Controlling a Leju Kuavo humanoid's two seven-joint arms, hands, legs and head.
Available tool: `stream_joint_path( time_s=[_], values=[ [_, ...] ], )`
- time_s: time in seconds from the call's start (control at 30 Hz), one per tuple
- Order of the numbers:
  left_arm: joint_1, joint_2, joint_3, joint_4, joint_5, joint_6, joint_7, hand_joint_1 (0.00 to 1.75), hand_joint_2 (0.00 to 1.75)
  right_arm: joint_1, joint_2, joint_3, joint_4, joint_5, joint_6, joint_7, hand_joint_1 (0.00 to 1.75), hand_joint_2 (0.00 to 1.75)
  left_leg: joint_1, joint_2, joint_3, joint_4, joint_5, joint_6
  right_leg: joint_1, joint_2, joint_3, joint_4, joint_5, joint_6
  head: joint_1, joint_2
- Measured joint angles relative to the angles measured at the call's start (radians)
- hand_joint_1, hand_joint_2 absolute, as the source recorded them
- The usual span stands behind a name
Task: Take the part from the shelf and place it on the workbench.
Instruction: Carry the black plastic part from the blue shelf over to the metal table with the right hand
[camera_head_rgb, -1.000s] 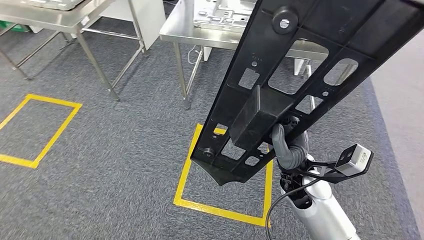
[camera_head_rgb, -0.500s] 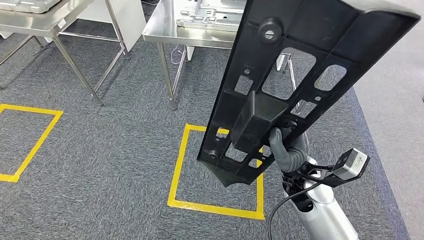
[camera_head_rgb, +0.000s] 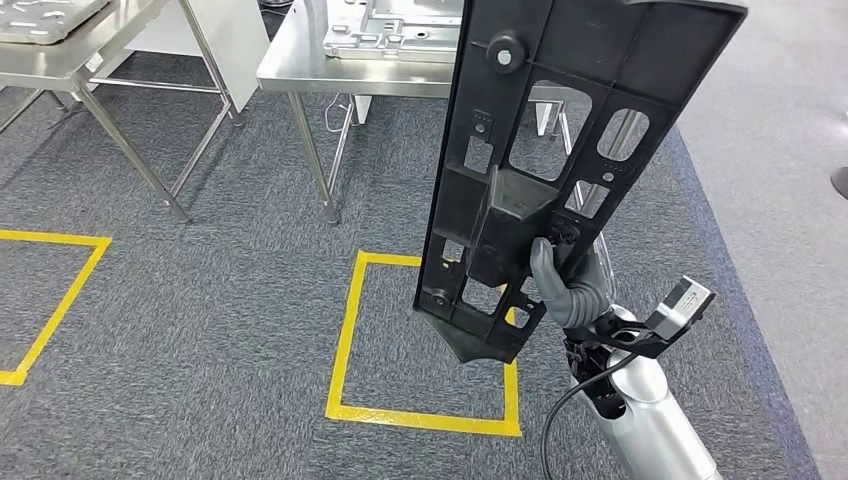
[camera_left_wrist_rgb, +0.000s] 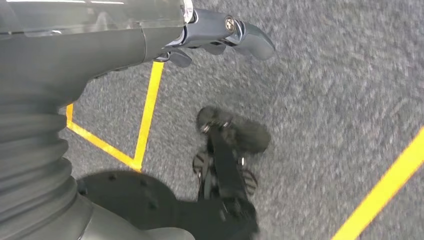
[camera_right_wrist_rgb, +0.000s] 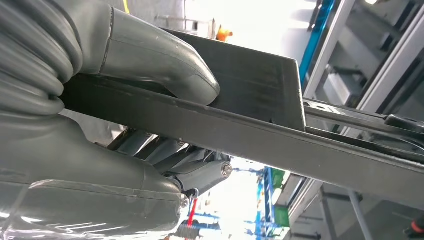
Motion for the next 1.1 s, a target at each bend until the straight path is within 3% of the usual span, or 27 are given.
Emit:
stream_joint_path(
  time_s=[0.07, 0.2, 0.27, 0.33, 0.37, 0.4, 0.47, 0.53, 0.6, 0.7, 0.77, 0.83, 0.87, 0.9, 0.93, 1.0, 1.03, 1.1],
  values=[
    [-0.001, 0.0, 0.0, 0.0, -0.001, 0.0, 0.0, 0.0, 1.75, -0.001, 0.003, 0.002, -0.001, 0.008, -0.012, 0.008, 1.75, 1.75, -0.004, -0.004, 0.033, -0.072, 0.018, 0.01, 0.003, 0.002, -0.001, 0.003, -0.002, 0.01, 0.0, 0.0],
    [-0.001, -0.001, -0.004, 0.0, -0.006, 0.001, 0.002, 0.0, 1.75, -0.003, 0.006, 0.008, -0.007, 0.006, -0.029, 0.02, 1.75, 1.75, -0.003, -0.004, 0.039, -0.084, 0.018, 0.033, 0.001, 0.001, -0.011, 0.023, -0.017, 0.032, 0.002, 0.0],
    [-0.002, -0.001, -0.008, 0.0, -0.008, 0.001, 0.001, 0.0, 1.75, -0.006, 0.006, 0.009, -0.01, 0.003, -0.032, 0.021, 1.75, 1.75, 0.0, -0.002, 0.043, -0.089, 0.015, 0.044, -0.003, -0.003, -0.059, 0.123, -0.066, 0.04, 0.005, 0.0],
    [-0.002, -0.001, -0.011, 0.0, -0.009, 0.001, 0.001, 0.0, 1.75, -0.006, 0.005, 0.01, -0.01, -0.003, -0.032, 0.021, 1.75, 1.75, -0.001, -0.001, 0.046, -0.089, 0.007, 0.048, -0.005, -0.004, -0.134, 0.26, -0.114, 0.046, 0.006, 0.0],
    [-0.001, -0.001, -0.012, 0.0, -0.009, 0.001, 0.001, 0.0, 1.75, -0.005, 0.005, 0.01, -0.01, -0.007, -0.032, 0.021, 1.75, 1.75, -0.002, -0.001, 0.051, -0.089, 0.004, 0.048, -0.005, -0.005, -0.157, 0.296, -0.114, 0.048, 0.006, 0.0],
    [-0.001, -0.001, -0.013, 0.0, -0.01, 0.001, 0.001, 0.0, 1.75, -0.004, 0.004, 0.01, -0.01, -0.011, -0.032, 0.021, 1.75, 1.75, -0.002, -0.001, 0.057, -0.088, -0.001, 0.046, -0.006, -0.006, -0.16, 0.291, -0.094, 0.048, 0.006, 0.0],
    [0.0, -0.002, -0.015, 0.0, -0.011, 0.002, 0.001, 0.0, 1.75, -0.004, 0.002, 0.01, -0.01, -0.018, -0.032, 0.02, 1.75, 1.75, -0.002, -0.001, 0.075, -0.088, -0.012, 0.041, -0.005, -0.011, -0.11, 0.168, -0.012, 0.042, 0.006, 0.0],
    [-0.001, -0.003, -0.016, 0.0, -0.011, 0.004, 0.001, 0.0, 1.75, -0.006, 0.0, 0.011, -0.01, -0.023, -0.032, 0.019, 1.75, 1.75, -0.005, -0.001, 0.086, -0.086, -0.024, 0.031, 0.001, -0.018, -0.054, 0.048, 0.031, 0.032, 0.004, 0.0],
    [-0.003, -0.003, -0.016, 0.0, -0.011, 0.008, 0.002, 0.0, 1.75, -0.006, -0.002, 0.013, -0.01, -0.027, -0.032, 0.018, 1.75, 1.75, -0.007, 0.001, 0.088, -0.087, -0.031, 0.02, 0.007, -0.019, -0.04, 0.016, 0.021, 0.021, 0.001, 0.0],
    [-0.005, -0.002, -0.017, 0.0, -0.011, 0.011, 0.002, 0.0, 1.75, -0.007, -0.005, 0.013, -0.011, -0.033, -0.031, 0.015, 1.75, 1.75, -0.007, 0.004, 0.095, -0.077, -0.048, 0.005, 0.002, -0.014, -0.024, 0.004, 0.008, 0.002, -0.003, 0.0],
    [-0.006, -0.001, -0.017, 0.0, -0.011, 0.01, 0.001, 0.0, 1.75, -0.008, -0.006, 0.013, -0.011, -0.04, -0.028, 0.009, 1.75, 1.75, -0.005, 0.003, 0.054, 0.011, -0.085, -0.003, -0.002, -0.014, -0.002, -0.004, -0.003, -0.01, -0.007, 0.0],
    [-0.004, -0.001, -0.017, 0.0, -0.011, 0.01, 0.001, 0.0, 1.75, -0.007, -0.007, 0.013, -0.009, -0.045, -0.025, 0.004, 1.75, 1.75, -0.004, 0.002, -0.038, 0.159, -0.128, -0.008, 0.0, -0.012, 0.014, -0.004, -0.017, -0.015, -0.01, 0.0],
    [-0.002, -0.001, -0.017, 0.0, -0.012, 0.01, 0.001, 0.0, 1.75, -0.005, -0.007, 0.014, -0.007, -0.047, -0.025, 0.002, 1.75, 1.75, -0.004, 0.002, -0.079, 0.209, -0.129, -0.009, 0.001, -0.01, 0.023, -0.004, -0.025, -0.016, -0.01, 0.0],
    [0.001, -0.001, -0.017, 0.0, -0.012, 0.011, 0.001, 0.0, 1.75, -0.002, -0.007, 0.014, -0.006, -0.047, -0.025, 0.0, 1.75, 1.75, -0.004, 0.002, -0.102, 0.221, -0.109, -0.008, 0.002, -0.007, 0.034, -0.004, -0.033, -0.015, -0.01, 0.0],
    [0.002, -0.001, -0.017, 0.0, -0.012, 0.011, 0.001, 0.0, 1.75, -0.001, -0.007, 0.014, -0.005, -0.047, -0.027, -0.001, 1.75, 1.75, -0.004, 0.002, -0.102, 0.187, -0.065, -0.005, 0.003, -0.005, 0.047, -0.004, -0.043, -0.014, -0.01, 0.0],
    [0.003, 0.0, -0.017, 0.0, -0.011, 0.012, 0.001, 0.0, 1.75, 0.0, -0.007, 0.014, -0.004, -0.046, -0.029, -0.004, 1.75, 1.75, -0.008, 0.001, -0.063, 0.056, 0.034, 0.008, 0.006, -0.002, 0.076, -0.006, -0.064, -0.01, -0.009, 0.0],
    [0.003, 0.001, -0.017, 0.0, -0.011, 0.012, 0.001, 0.0, 1.75, 0.0, -0.007, 0.014, -0.004, -0.046, -0.029, -0.005, 1.75, 1.75, -0.011, 0.0, -0.039, -0.003, 0.059, 0.016, 0.007, -0.001, 0.086, -0.006, -0.074, -0.005, -0.009, 0.0],
    [0.002, 0.002, -0.017, 0.0, -0.011, 0.012, 0.0, 0.0, 1.75, 0.0, -0.007, 0.014, -0.003, -0.043, -0.031, -0.007, 1.75, 1.75, -0.017, -0.001, -0.015, -0.051, 0.052, 0.03, 0.008, 0.001, 0.093, -0.009, -0.082, 0.007, -0.007, 0.0]
  ],
)
